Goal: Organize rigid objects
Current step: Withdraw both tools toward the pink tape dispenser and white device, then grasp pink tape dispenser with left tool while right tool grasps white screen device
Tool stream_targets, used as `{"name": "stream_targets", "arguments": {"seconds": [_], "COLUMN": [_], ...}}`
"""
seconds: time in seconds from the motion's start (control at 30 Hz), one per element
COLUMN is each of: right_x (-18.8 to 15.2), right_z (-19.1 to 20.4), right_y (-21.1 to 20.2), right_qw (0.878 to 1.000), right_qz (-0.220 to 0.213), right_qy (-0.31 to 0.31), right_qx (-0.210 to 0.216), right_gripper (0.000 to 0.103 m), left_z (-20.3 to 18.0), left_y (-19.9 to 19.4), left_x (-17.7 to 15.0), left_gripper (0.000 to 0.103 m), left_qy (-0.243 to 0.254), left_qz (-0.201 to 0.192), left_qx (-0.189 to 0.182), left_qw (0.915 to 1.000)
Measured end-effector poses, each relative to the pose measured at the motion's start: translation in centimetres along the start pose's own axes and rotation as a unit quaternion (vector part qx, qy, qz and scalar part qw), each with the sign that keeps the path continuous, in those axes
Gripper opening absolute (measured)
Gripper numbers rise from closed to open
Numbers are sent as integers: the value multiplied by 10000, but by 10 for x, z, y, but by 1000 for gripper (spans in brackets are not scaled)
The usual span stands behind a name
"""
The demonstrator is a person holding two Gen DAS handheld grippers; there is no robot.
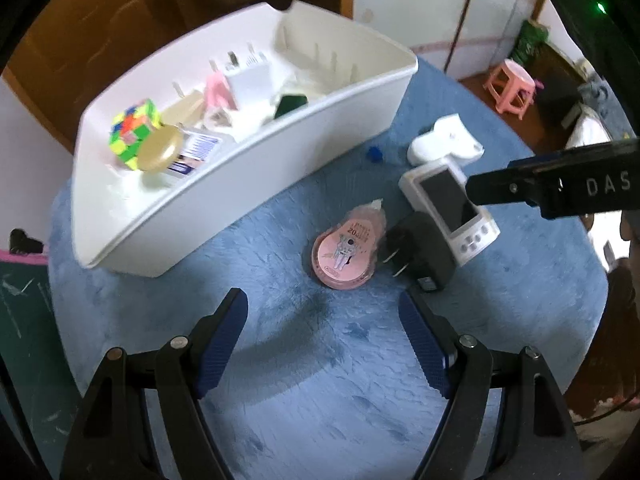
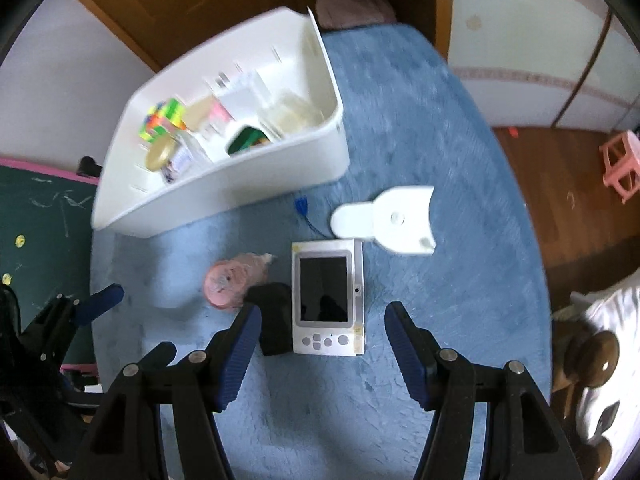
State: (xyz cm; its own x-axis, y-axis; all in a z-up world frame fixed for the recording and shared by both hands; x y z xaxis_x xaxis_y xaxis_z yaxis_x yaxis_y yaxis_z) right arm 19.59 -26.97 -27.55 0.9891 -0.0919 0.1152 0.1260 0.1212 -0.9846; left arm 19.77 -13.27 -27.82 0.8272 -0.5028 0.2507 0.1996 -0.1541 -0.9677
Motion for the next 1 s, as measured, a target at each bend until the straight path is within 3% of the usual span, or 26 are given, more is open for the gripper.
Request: {"name": "stream_targets", "arguments": {"seconds": [0.3,1.0], "right_x": [13,26], "right_z": [-10,-2], "right_y": [39,76], "right_qw": [9980,9947], "right_qz": [296,528], "right_qy": [563,876], "right_qx": [-49,-135], "right_gripper": [65,67], "left_z": [-5,-19], "left_y": [37,71], "left_x": [4,25], "left_gripper": [81,81], "left_qy": [489,965], "left_qz": [433,633], "left_qx": [-154,-303], "left_qw": [9977,9929]}}
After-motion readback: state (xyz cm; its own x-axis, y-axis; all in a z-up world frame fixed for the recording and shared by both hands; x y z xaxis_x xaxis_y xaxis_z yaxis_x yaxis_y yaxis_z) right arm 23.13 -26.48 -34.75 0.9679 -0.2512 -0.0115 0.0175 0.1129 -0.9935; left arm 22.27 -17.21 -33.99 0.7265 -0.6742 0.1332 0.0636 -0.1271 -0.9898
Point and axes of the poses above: each gripper's, at about its wrist camera, not at the fingertips, and y roughly the way its jaws point, z to its left, x to its top, the point moved 8 cm from there along y, roughly the way its jaws point, and after that the axes turned 11 degrees about z, right-handed, at the moved point
